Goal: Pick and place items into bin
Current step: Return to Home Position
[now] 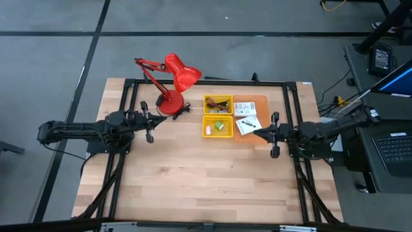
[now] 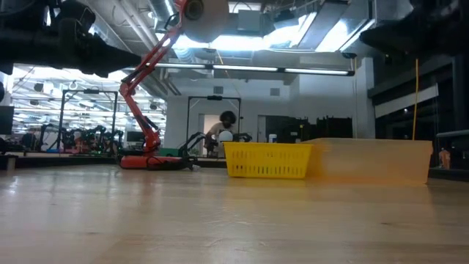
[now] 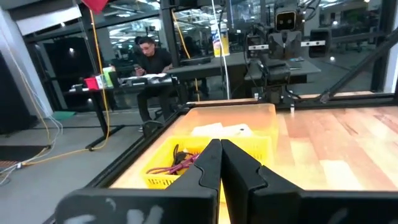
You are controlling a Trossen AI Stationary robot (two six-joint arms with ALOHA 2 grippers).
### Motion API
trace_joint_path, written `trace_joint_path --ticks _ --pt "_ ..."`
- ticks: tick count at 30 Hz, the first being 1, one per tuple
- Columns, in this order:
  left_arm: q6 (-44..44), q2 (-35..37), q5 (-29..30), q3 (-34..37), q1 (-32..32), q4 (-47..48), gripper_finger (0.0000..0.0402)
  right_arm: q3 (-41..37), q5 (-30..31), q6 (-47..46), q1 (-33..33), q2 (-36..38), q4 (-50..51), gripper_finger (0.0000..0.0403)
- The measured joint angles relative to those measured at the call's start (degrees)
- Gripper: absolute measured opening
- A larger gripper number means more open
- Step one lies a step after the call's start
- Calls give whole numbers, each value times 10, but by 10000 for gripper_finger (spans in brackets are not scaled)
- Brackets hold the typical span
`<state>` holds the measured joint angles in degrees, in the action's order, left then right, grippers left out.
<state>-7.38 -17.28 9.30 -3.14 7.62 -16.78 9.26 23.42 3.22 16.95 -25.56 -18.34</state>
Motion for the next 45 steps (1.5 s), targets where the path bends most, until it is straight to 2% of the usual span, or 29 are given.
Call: trace_joint_path --ticks 6,9,18,28,35,40,45 --pt "3 0 -4 0 0 16 3 -38 -1 20 0 67 0 5" --pt "-10 2 -4 20 0 -19 3 -38 -1 31 0 94 8 5" --pt "-36 45 18 27 0 9 2 -39 -17 18 0 120 52 5" --pt "-23 172 34 27 0 131 1 -39 -37 20 0 120 67 5" --pt "-22 167 32 27 1 140 3 -39 -40 37 0 123 70 5" --pt "-16 167 33 27 1 140 3 -59 -73 49 0 131 56 5" --pt "45 167 35 27 1 139 3 -89 -75 90 0 153 25 5"
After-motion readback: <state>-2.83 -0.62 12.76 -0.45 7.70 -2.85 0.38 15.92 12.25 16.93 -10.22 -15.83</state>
